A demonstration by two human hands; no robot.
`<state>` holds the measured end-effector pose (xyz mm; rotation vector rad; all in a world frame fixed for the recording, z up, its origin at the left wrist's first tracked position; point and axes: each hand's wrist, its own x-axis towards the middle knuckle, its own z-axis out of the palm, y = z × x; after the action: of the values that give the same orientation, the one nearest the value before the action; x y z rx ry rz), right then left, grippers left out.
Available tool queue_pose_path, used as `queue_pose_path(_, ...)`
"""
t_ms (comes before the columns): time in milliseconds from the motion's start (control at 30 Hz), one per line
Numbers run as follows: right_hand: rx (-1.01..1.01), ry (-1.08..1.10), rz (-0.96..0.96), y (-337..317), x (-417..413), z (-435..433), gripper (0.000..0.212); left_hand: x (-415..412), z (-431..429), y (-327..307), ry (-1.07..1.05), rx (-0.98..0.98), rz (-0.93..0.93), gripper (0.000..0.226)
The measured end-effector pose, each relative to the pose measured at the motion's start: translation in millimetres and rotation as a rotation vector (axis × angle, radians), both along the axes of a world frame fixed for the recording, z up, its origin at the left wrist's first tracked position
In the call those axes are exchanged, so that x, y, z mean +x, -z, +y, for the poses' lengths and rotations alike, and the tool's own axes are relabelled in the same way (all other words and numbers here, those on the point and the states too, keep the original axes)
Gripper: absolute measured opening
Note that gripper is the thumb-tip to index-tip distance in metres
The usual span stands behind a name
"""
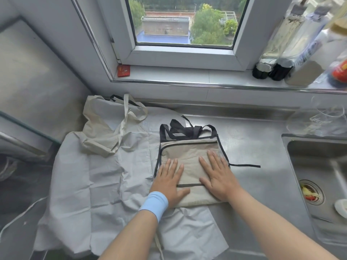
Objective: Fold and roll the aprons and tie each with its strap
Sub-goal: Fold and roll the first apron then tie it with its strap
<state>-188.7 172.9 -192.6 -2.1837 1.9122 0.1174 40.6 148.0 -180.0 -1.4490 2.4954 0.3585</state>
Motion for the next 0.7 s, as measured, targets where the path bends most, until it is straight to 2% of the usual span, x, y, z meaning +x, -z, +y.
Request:
queue_pose_path(100,-0.101,-0.056,0.056,-8,-3,5,0.075,8,4,-6,0.009,0.012,-0.053,0.092)
queue_pose_path(167,-0.158,-0.18,0.066,-18,3,5,0.063,9,6,-12,0.006,-0.032,-0.08,0.092)
queue_pose_path(233,-0.171,-0.305,0.012,-30,9,12,0.046,5,9,-22,0.046,-0.087,-0.023,0.079)
queue_pose_path(267,-0.126,-0.345,-0.022,-37,11,15,0.046,3,10,-26,0.081,-0.086,0.005,0.067)
queue_pose_path(300,-0.048,-0.37,-0.028,-44,11,21,0.054,0,10,-30,0.109,-0.07,0.021,0.058)
queue_pose_path(367,0.039,-0.409,0.027,-52,9,31,0.07,-3,11,-37,0.095,0.005,0.027,0.057)
queue_pose_path(433,0.066,-0.436,0.082,-54,6,30,0.069,-3,10,-40,0.079,0.074,0.012,0.074)
queue_pose_path(500,0.113,-0.465,0.12,-59,7,26,0.052,-1,7,-43,0.115,0.131,-0.005,0.088)
queue_pose_path(600,0.119,-0.458,0.134,-74,12,19,0.025,5,-1,-54,0.115,0.31,0.006,0.095)
queue_pose_path(667,0.137,-0.374,0.078,-90,13,12,0.018,7,-8,-66,0.046,0.452,-0.01,0.085)
queue_pose_path(700,0.168,-0.32,0.026,-99,11,7,0.015,6,-11,-73,-0.005,0.506,-0.005,0.068)
